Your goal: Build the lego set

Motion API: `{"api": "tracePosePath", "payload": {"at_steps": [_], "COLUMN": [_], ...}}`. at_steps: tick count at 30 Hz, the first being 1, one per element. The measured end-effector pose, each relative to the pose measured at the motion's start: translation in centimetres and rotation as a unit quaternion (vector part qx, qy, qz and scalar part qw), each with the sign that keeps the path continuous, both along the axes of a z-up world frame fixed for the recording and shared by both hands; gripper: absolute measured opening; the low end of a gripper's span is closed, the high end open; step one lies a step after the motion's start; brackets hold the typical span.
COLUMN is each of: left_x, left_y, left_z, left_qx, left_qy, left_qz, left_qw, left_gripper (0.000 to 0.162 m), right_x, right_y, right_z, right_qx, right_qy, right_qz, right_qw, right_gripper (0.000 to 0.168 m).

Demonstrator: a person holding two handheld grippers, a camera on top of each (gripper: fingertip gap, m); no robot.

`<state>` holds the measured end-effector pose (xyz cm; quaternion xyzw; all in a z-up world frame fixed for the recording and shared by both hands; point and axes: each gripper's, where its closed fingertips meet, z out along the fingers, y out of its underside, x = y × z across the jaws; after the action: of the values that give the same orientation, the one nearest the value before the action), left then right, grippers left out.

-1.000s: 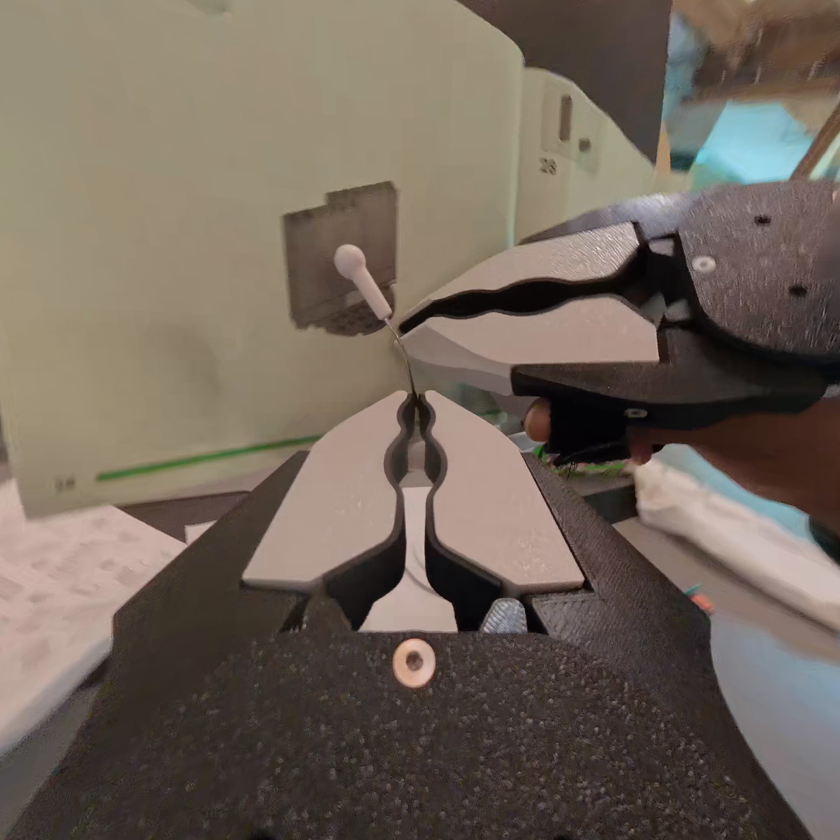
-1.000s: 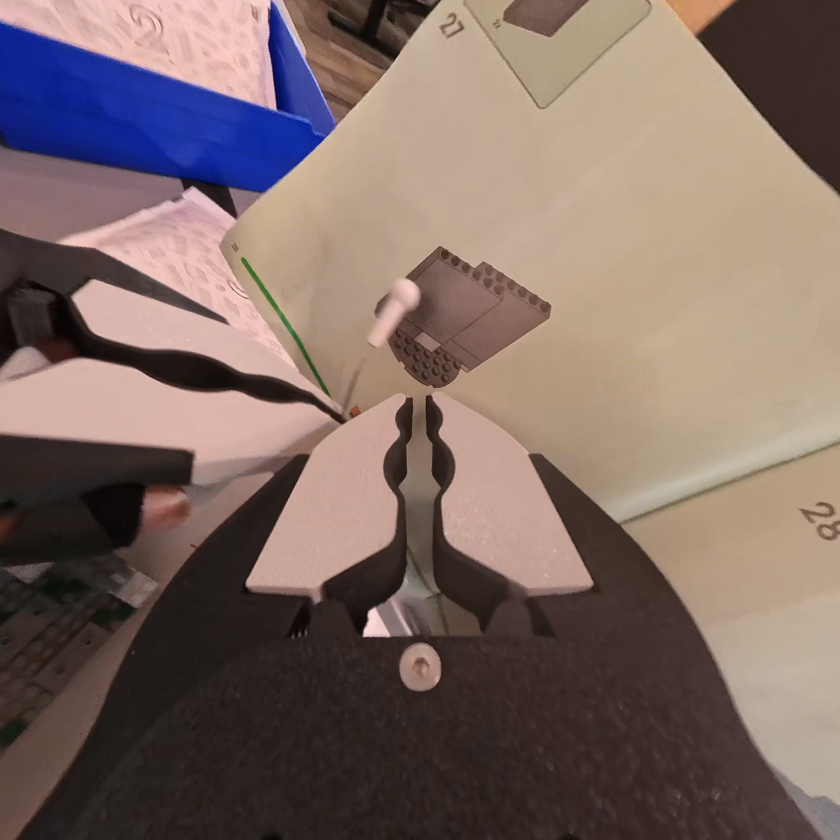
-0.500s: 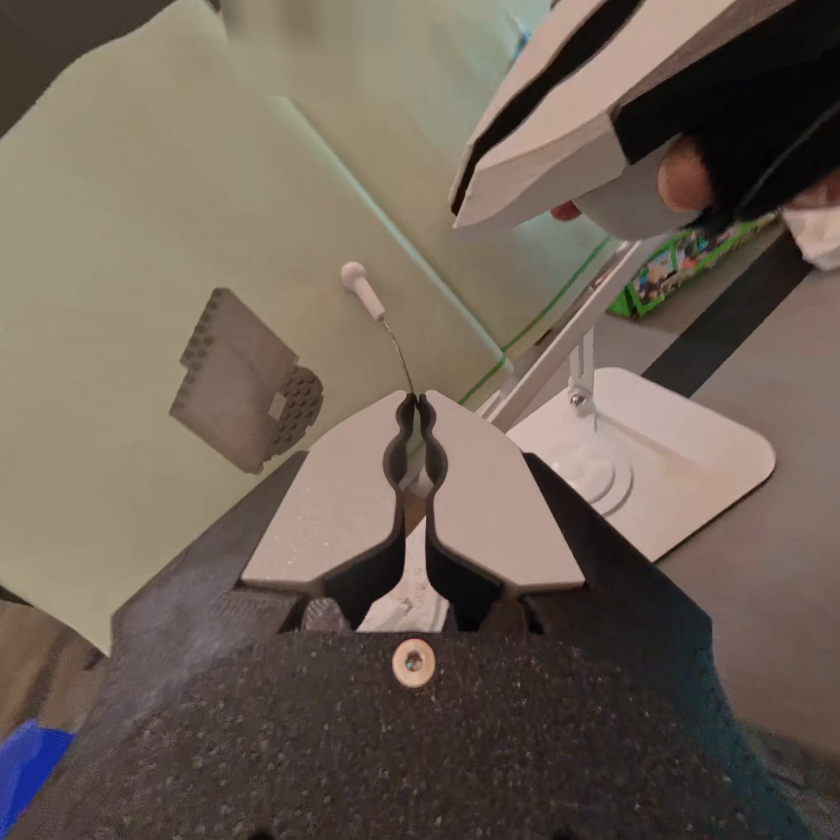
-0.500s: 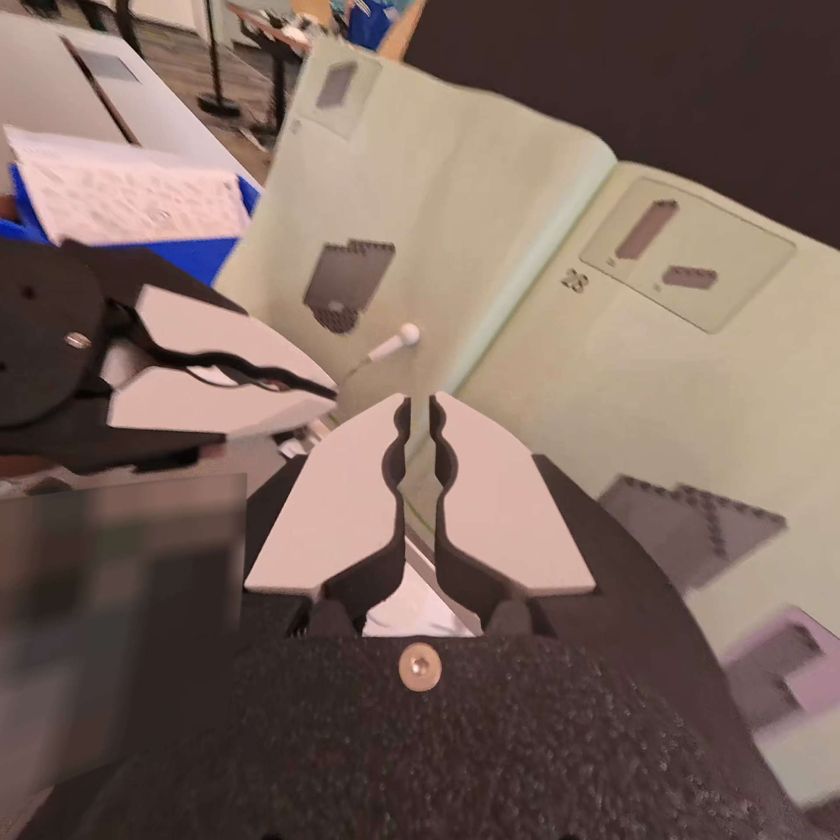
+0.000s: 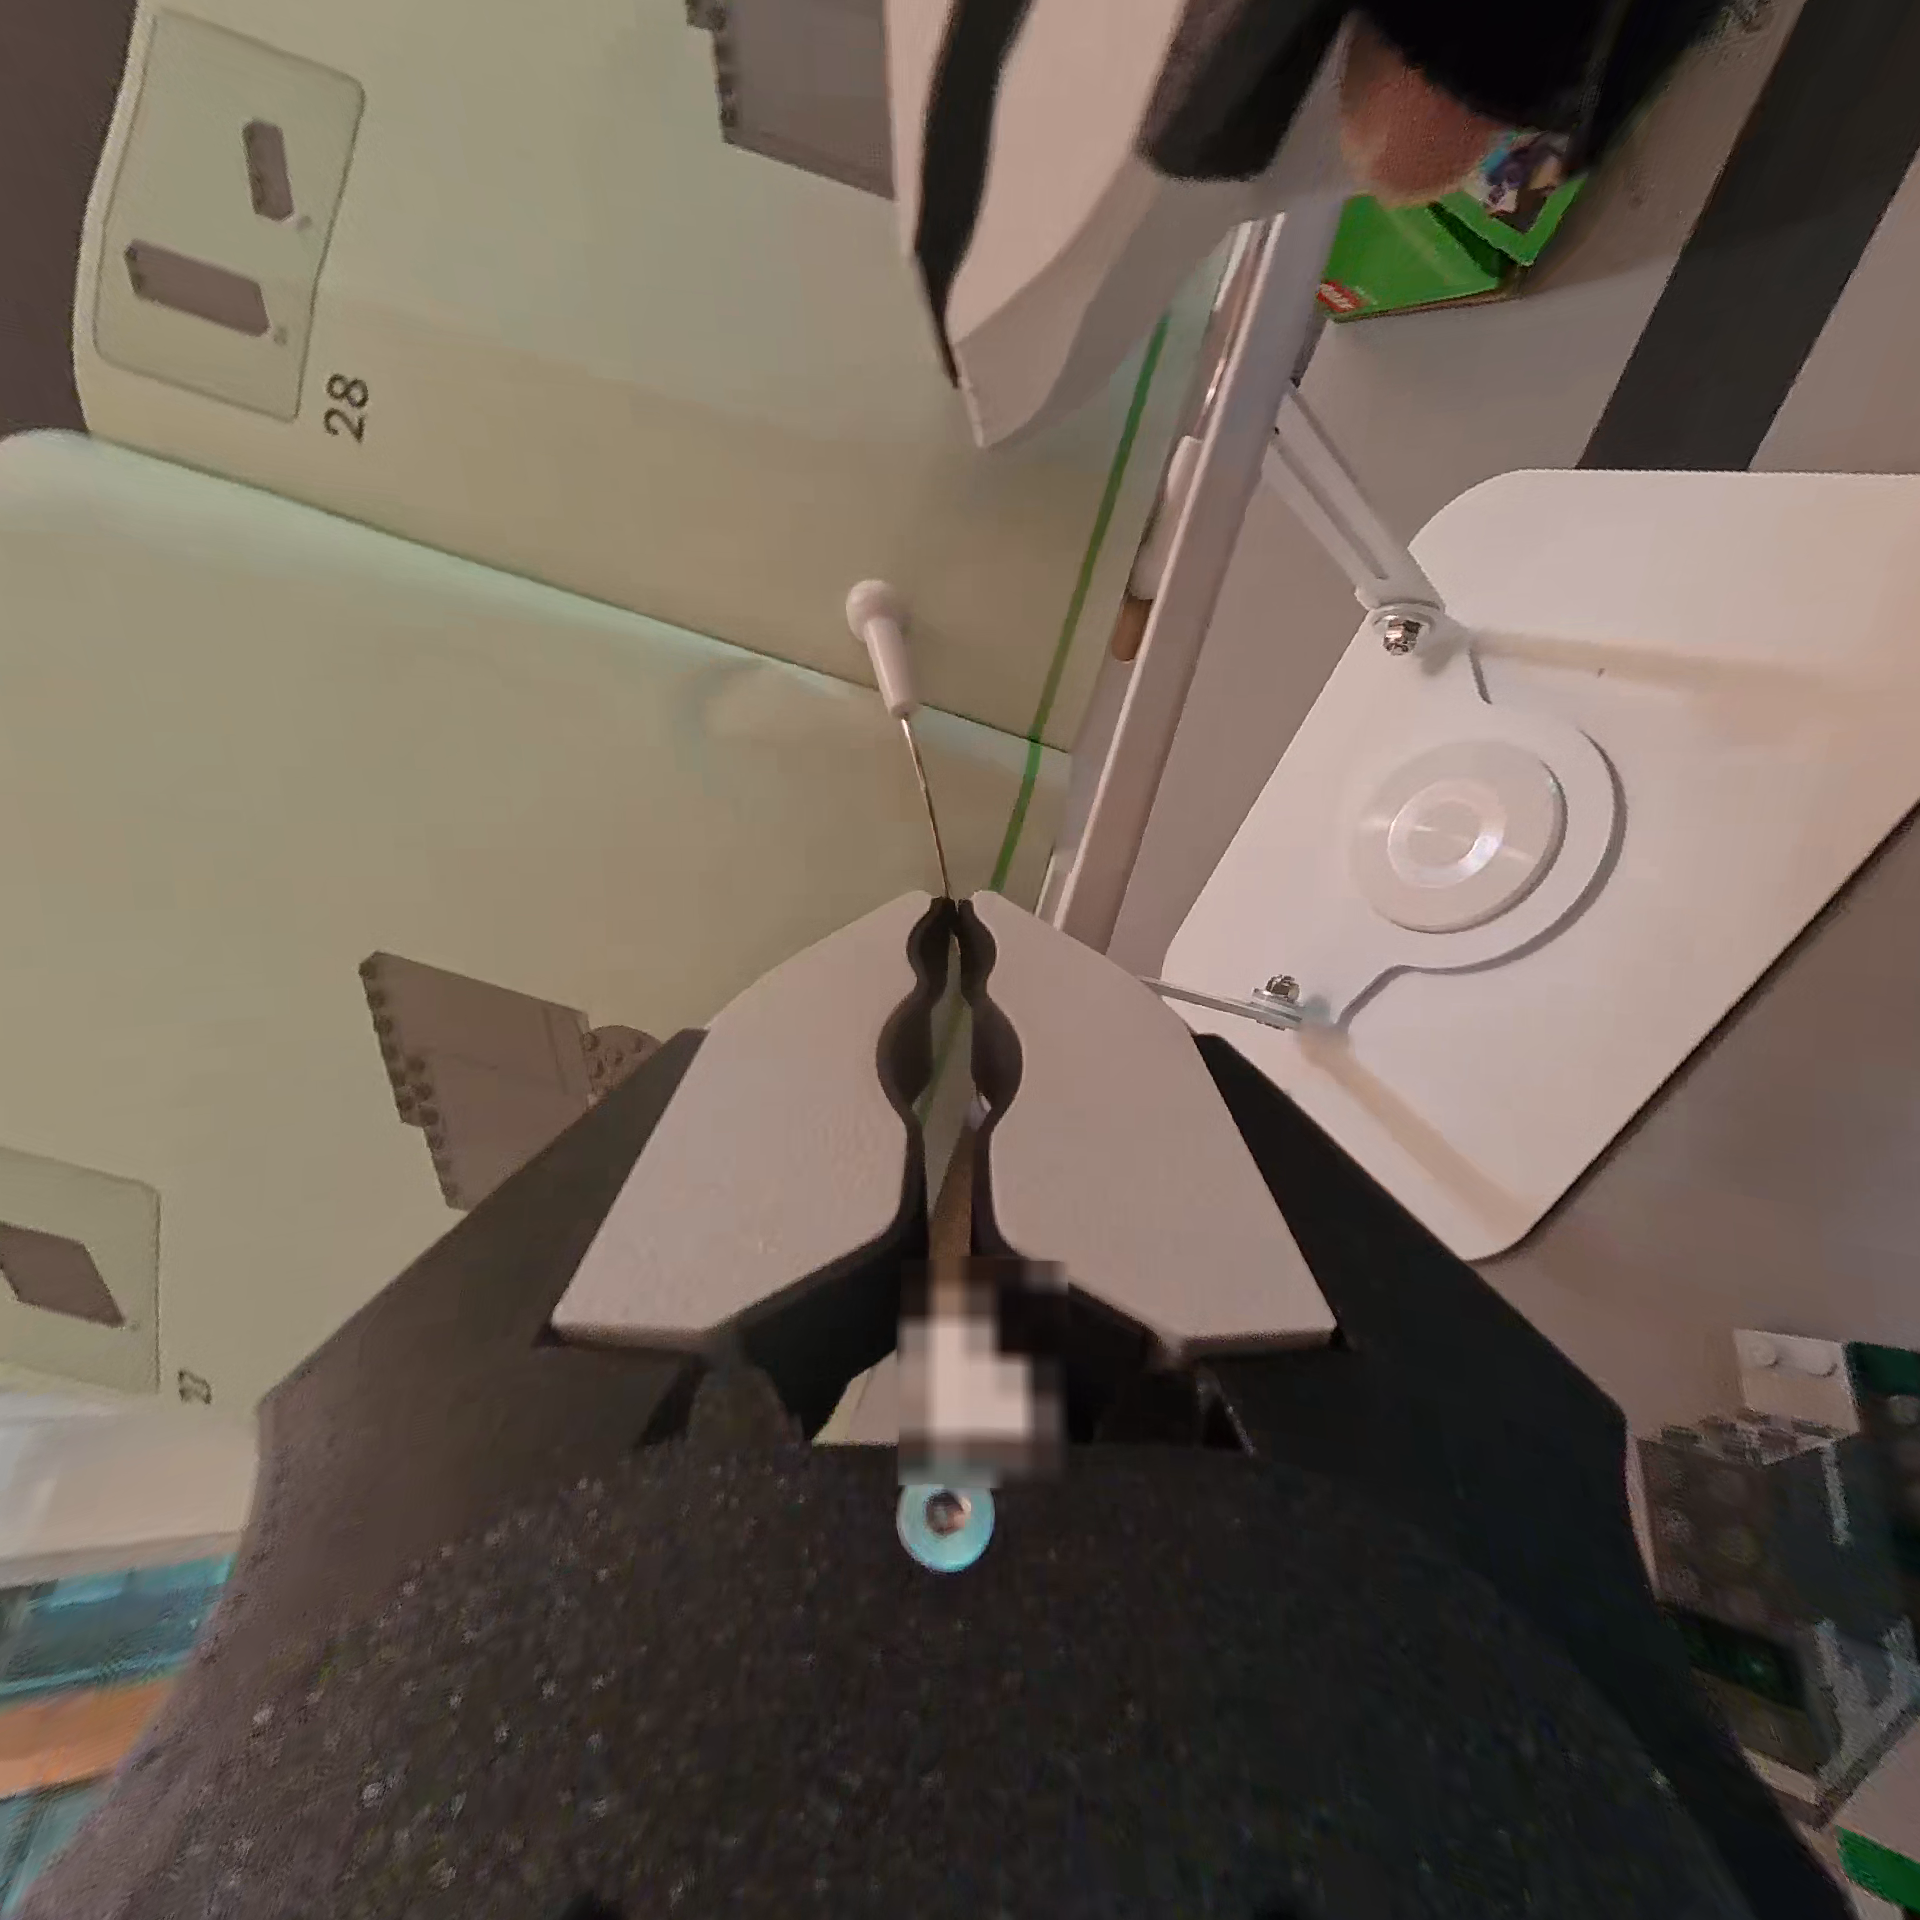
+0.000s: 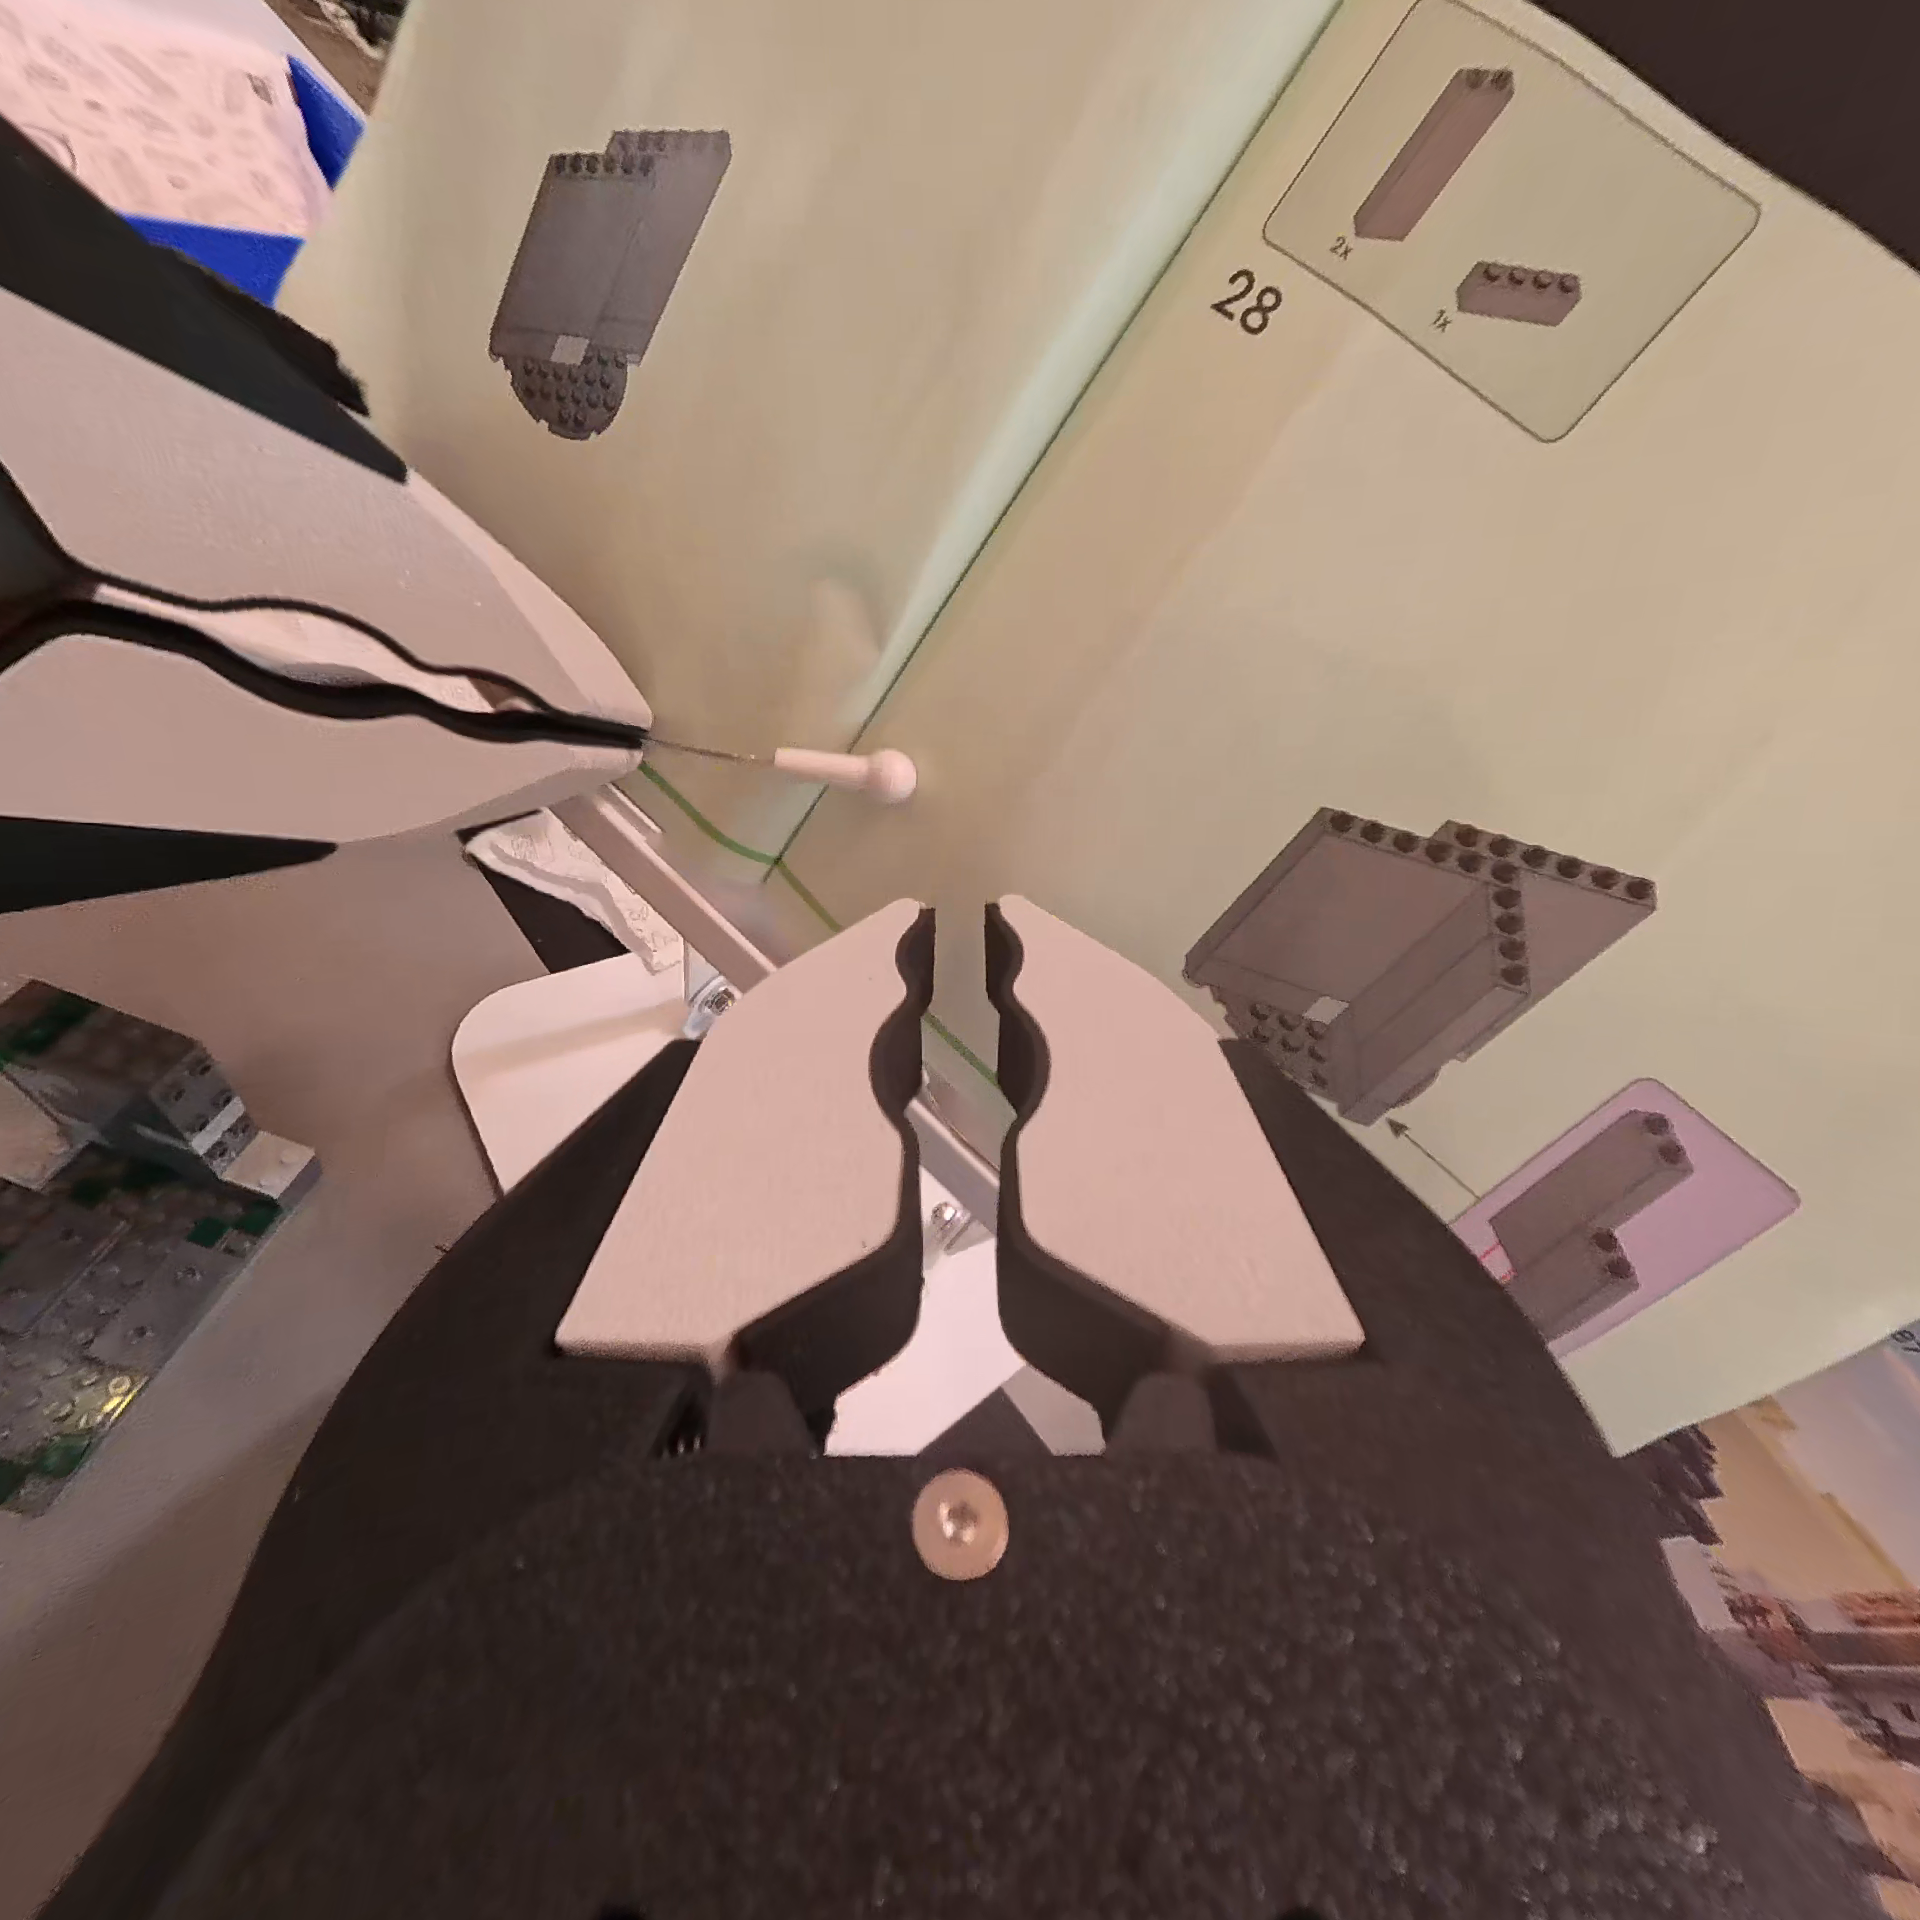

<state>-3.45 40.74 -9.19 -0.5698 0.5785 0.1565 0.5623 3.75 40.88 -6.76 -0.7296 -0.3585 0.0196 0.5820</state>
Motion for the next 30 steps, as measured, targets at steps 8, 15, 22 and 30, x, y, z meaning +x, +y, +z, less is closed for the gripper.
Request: {"api": "tracePosePath", "payload": {"at_steps": [8, 15, 22, 30], "left_x": [-0.7, -1.2, -2.3, -3.0], "left_y": [0.1, 0.1, -2.5, -10.1], "left_z": [0.2, -0.6, 1.0, 2.0], "left_qx": [-0.033, -0.07, -0.067, -0.212], "left_qy": [-0.049, -0.045, -0.098, -0.348], "left_qz": [0.027, 0.03, 0.005, -0.042], "left_qw": [0.998, 0.996, 0.993, 0.912], "left_gripper": [0.002, 0.005, 0.006, 0.0], "right_x": [-0.2, -0.9, -1.0, -3.6], "right_y": [-0.9, -1.3, -1.2, -0.1], "right_z": [-0.2, 0.2, 0.8, 1.6], "right_qx": [0.009, 0.009, 0.017, 0.089], "right_qy": [-0.037, -0.023, -0.017, -0.077], "right_qz": [0.012, 0.023, 0.026, 0.053], "right_qw": [0.999, 0.999, 0.999, 0.992], "right_gripper": [0.008, 0.008, 0.008, 0.009]}}
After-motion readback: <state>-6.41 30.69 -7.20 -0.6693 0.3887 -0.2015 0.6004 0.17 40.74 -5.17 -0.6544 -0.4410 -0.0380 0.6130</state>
